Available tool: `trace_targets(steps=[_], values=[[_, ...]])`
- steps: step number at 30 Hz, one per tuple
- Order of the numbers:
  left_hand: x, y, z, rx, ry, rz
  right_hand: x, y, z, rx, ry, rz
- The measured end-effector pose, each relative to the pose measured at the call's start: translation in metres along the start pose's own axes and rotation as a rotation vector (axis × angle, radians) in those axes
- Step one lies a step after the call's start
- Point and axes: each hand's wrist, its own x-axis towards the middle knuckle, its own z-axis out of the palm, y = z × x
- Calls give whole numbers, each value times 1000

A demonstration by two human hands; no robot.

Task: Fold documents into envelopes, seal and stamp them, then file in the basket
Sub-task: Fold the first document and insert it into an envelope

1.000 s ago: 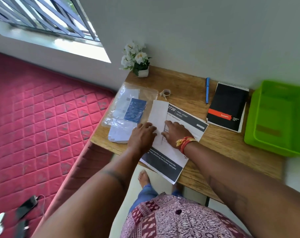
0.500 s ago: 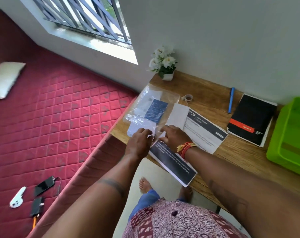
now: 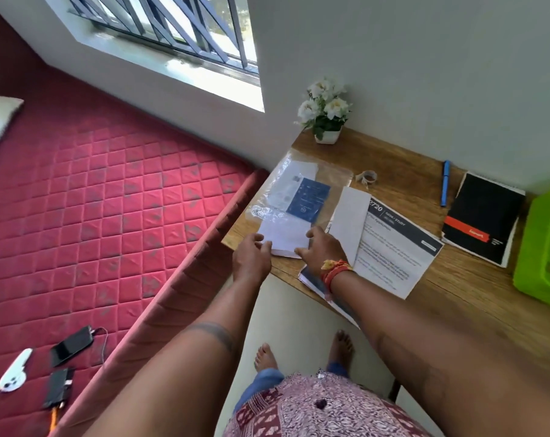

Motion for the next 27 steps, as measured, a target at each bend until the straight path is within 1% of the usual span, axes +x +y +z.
trace_targets(steps=[3, 7, 11, 13, 15, 16, 18, 20, 23, 25, 27], values=[[11, -3, 0, -62, -45, -30, -2, -6, 10, 81, 48, 115], [27, -7, -4, -119, -183, -71, -4, -16, 17, 189, 80, 232], [39, -4, -8, -341, -307, -189, -10, -26, 23, 161, 85, 278], [36, 0, -8, -417, -382, -218, -14, -30, 26, 116, 36, 254], [34, 3, -10, -377, -427, -218, -19, -33, 31, -1, 9, 201], [33, 5, -12, -363, -448, -219, -22, -35, 33, -92, 22, 165], [30, 9, -20, -383, -494, -224, -28, -39, 36, -287, 106, 77], [26, 11, -29, -454, -542, -226, -32, -43, 37, -401, 229, -26], [24, 14, -48, -551, -549, -161, -34, -57, 29, -351, 339, -137], [26, 18, -63, -553, -506, -86, -34, -70, 18, -325, 359, -189], [30, 26, -75, -534, -450, 13, -33, -84, 4, -245, 390, -196]])
